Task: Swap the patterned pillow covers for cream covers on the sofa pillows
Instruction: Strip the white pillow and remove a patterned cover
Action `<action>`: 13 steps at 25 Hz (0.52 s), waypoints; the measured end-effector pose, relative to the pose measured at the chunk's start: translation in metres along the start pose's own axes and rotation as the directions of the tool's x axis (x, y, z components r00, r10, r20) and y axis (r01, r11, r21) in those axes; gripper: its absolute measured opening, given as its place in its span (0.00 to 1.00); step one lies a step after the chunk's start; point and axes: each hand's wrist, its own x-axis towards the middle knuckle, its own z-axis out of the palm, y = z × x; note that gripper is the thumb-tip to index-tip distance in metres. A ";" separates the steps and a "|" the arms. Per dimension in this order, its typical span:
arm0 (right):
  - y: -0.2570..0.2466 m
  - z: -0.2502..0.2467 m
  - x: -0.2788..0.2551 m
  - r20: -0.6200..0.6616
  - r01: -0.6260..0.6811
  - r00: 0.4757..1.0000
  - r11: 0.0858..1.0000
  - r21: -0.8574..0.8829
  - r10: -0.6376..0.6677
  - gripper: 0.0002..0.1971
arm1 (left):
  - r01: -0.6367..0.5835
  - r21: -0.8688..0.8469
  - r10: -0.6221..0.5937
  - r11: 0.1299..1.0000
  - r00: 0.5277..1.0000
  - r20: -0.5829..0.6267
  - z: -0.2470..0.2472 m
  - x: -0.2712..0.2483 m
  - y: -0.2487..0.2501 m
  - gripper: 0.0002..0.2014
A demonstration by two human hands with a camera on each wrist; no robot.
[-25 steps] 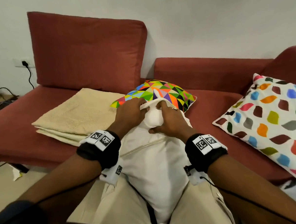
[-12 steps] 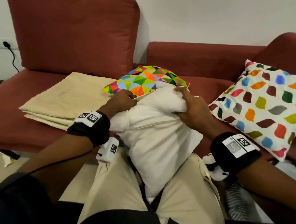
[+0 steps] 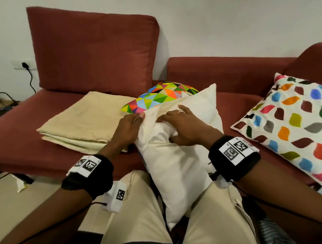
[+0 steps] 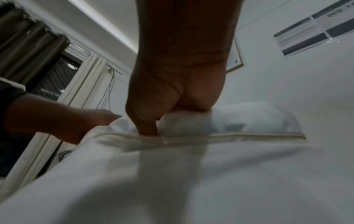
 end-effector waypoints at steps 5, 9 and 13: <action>0.018 -0.022 -0.013 -0.191 -0.047 0.978 0.987 0.157 0.077 0.16 | 0.030 0.233 -0.003 0.972 0.993 -0.115 -0.002 0.019 -0.001 0.21; 0.046 -0.049 -0.023 -0.478 -0.152 0.838 0.953 0.260 0.264 0.12 | 0.070 0.476 -0.013 0.877 0.992 -0.122 0.007 0.030 0.011 0.18; 0.058 -0.046 -0.026 -0.568 -0.231 0.740 0.929 0.288 0.360 0.07 | 0.104 0.056 -0.089 0.993 0.971 -0.224 0.019 0.045 0.038 0.22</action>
